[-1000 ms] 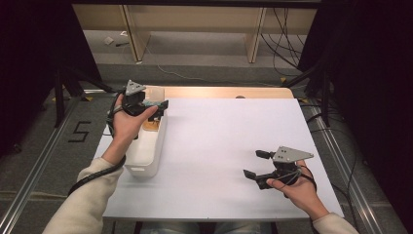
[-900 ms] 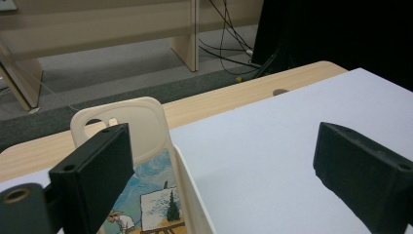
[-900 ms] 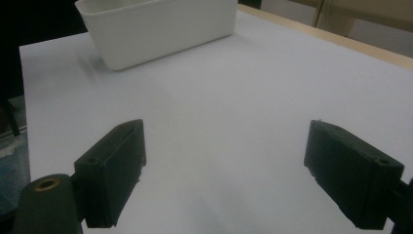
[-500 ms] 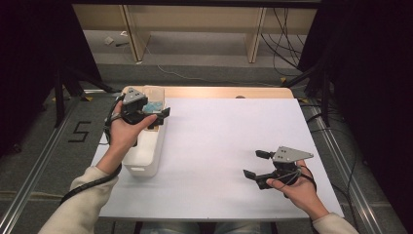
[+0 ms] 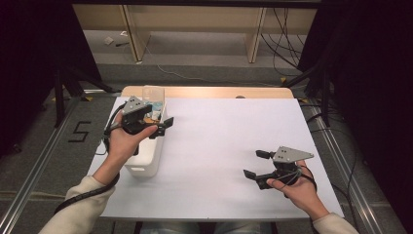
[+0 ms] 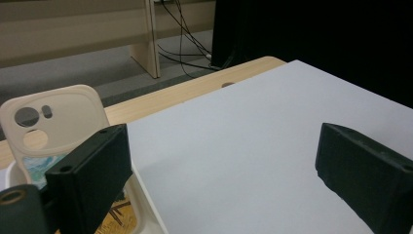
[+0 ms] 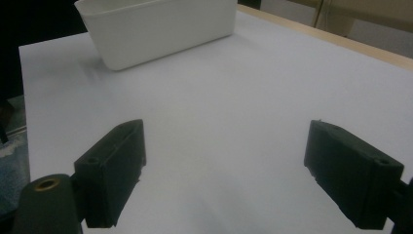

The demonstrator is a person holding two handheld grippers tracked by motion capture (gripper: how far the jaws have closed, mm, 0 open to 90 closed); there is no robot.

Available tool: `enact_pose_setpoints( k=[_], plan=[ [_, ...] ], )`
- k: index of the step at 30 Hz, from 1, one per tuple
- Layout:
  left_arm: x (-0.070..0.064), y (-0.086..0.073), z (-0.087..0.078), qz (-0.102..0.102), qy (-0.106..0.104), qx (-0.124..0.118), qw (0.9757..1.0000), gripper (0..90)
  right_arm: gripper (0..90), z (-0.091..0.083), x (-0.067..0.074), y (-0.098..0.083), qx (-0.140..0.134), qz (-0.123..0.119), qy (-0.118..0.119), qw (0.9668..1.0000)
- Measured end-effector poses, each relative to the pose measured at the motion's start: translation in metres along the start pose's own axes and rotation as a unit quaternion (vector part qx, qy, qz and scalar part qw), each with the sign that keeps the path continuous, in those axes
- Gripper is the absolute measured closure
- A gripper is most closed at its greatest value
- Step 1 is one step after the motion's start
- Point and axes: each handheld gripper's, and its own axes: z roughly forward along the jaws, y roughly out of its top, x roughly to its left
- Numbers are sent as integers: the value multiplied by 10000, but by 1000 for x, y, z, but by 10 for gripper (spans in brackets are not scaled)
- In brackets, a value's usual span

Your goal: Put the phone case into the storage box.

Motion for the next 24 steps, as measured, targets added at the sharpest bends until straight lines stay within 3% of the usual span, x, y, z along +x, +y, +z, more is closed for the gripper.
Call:
enact_pose_setpoints(
  k=[11,24],
  plan=[
    [-11,-14,-13,-27,-245,-81,9997,45,164,0,0,0,4,-1,-7,10000],
    [-26,-30,-25,252,-502,-215,9982,44,163,0,0,0,6,1,-4,10000]
  ],
)
